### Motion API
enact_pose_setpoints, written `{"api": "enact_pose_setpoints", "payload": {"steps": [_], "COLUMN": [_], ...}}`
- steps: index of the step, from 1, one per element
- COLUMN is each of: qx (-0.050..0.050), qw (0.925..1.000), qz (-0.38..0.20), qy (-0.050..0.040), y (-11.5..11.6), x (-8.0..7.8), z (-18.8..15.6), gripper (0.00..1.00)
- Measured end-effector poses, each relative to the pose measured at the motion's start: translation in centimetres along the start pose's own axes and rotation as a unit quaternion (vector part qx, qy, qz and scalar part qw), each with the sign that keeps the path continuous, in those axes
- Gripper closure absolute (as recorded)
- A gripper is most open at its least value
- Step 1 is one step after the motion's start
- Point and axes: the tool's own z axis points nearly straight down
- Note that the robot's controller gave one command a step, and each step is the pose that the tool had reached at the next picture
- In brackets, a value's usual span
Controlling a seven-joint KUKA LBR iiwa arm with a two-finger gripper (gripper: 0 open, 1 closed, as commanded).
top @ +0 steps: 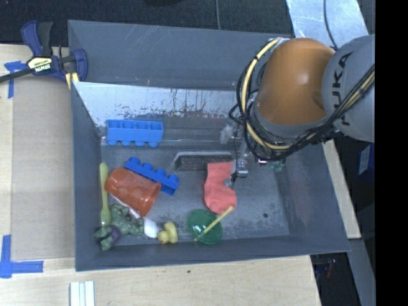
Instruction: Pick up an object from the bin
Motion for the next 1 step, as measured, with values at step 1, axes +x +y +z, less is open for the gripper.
{"api": "enact_pose_setpoints", "payload": {"steps": [1], "qx": [0.0], "qw": [0.9947], "qz": [-0.103], "qy": [0.0002], "y": [0.13], "x": [-1.37], "z": [2.36], "gripper": [0.0]}}
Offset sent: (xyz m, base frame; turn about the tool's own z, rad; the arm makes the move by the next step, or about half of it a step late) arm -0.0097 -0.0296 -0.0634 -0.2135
